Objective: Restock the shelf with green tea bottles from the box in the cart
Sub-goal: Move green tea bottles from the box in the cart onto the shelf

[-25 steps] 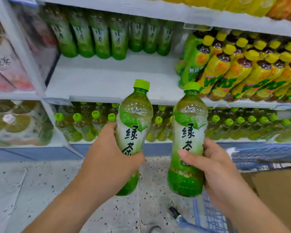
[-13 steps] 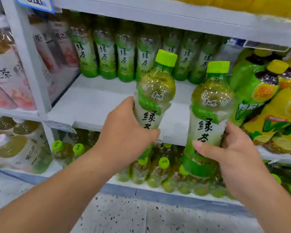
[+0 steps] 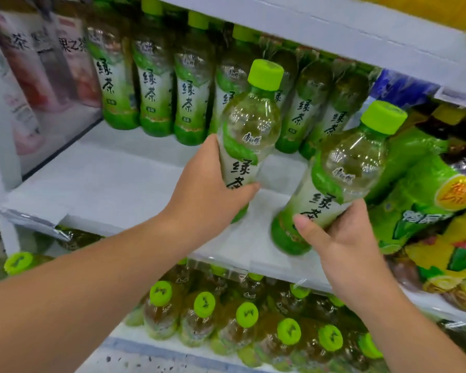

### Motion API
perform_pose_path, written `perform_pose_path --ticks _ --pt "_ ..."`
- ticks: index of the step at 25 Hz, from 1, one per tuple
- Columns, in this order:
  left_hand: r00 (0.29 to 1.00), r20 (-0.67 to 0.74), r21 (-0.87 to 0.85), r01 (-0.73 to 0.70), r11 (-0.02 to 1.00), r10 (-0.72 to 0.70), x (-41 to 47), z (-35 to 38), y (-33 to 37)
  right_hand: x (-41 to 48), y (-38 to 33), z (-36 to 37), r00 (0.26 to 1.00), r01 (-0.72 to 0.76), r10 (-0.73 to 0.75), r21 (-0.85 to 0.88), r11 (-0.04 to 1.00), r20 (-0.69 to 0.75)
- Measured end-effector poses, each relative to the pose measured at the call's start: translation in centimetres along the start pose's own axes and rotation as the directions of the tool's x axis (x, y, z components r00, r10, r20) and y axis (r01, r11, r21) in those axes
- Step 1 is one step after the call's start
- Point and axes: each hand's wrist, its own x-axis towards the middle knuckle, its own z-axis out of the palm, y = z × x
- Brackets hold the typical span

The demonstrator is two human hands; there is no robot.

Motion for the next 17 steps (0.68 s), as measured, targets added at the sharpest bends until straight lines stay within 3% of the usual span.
perform_pose_path --ticks 4,7,11,17 --pt "0.992 0.123 0.091 0.019 0.996 -0.03 -0.7 -1.6 -1.3 -0.2 0.1 -0.7 0.998 -0.052 0.058 -0.156 0.986 0.035" --pt "0.993 0.083 0.214 0.062 0.975 -0.081 -1.9 -2.3 -3.2 -1.0 0.2 -1.3 0.996 -0.082 0.091 -0.318 0.945 0.014" --pt "0.997 0.024 0.256 0.063 0.965 -0.071 -1.2 -1.4 -4.4 0.6 1.6 -0.9 0.999 -0.046 0.035 -0.346 0.937 -0.04" --pt "0.986 -0.044 0.182 0.165 0.969 -0.159 2.8 1.3 -4.5 5.2 2.7 -0.1 0.992 -0.061 0.033 -0.231 0.971 -0.123"
